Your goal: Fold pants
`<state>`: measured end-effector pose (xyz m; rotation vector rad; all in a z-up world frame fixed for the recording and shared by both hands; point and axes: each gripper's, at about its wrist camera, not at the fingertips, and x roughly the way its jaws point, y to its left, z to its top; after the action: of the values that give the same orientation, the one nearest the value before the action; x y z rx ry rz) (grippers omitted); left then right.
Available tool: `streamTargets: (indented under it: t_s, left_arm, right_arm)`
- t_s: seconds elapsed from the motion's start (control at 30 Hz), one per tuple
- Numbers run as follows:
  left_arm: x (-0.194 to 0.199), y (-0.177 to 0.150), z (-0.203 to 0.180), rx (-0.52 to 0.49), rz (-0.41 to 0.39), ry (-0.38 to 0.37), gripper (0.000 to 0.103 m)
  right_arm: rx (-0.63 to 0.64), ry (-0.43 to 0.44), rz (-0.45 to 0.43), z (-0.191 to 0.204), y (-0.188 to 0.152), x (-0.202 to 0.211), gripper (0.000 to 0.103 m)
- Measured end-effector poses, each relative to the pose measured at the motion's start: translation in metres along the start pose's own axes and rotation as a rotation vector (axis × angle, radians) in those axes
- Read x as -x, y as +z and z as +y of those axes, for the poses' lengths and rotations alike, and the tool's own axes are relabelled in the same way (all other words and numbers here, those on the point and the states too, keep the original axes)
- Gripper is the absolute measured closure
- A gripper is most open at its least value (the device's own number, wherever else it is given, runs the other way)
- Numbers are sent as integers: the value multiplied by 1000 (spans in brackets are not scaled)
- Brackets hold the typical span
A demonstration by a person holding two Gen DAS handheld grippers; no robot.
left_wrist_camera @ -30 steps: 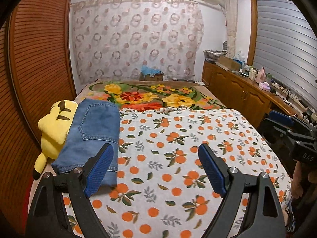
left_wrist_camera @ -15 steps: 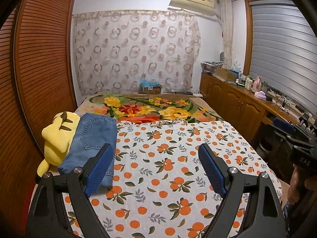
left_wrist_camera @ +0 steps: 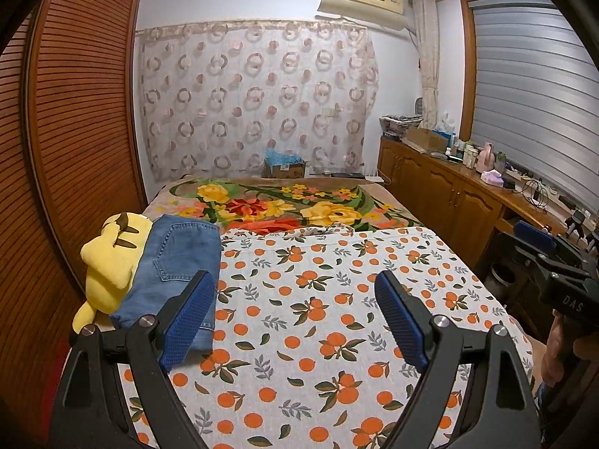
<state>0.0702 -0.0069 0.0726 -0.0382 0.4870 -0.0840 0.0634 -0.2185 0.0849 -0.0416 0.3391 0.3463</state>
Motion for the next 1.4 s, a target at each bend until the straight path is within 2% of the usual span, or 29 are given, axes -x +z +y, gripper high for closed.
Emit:
streamTargets:
  t_s: [0.47, 1.4]
  left_arm:
    - [14, 4, 3, 1, -23, 10, 15]
    - [13, 2, 1, -6, -24, 11, 15]
  right_arm:
    - [-7, 2, -8, -4, 0, -3, 26]
    - [-4, 1, -18, -3, -2, -2, 26]
